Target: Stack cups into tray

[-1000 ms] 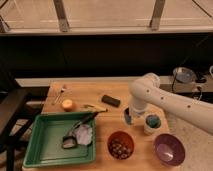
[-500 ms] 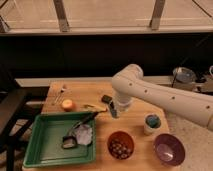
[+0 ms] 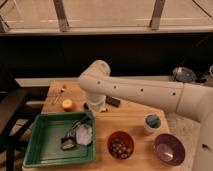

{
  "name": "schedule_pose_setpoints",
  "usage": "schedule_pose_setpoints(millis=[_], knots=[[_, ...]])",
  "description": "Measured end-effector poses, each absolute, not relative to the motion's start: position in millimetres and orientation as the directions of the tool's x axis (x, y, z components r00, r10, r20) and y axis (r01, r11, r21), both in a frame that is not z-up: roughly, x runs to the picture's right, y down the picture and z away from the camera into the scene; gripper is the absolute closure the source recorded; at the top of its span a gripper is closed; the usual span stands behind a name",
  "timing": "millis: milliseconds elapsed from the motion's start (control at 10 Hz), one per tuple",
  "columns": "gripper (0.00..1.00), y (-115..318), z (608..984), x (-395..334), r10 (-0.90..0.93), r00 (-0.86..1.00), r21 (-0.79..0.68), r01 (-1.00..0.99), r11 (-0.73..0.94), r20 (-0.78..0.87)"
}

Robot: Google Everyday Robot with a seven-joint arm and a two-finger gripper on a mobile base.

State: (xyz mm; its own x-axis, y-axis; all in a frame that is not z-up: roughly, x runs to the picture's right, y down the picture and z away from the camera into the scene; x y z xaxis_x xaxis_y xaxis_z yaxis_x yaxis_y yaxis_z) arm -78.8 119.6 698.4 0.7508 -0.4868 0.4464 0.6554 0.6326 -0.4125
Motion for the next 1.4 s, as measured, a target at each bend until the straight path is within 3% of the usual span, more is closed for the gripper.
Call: schedule_pose_setpoints(millis=[900,1400], knots=[[1.0,122.0,689.5,-94.8,-0.523,0.715,-0.386,0.695,0.606,0.465],[1.0,109.1,684.3,-167.6,-0.585,0.581,-0.211,0.788,0.578,0.567]])
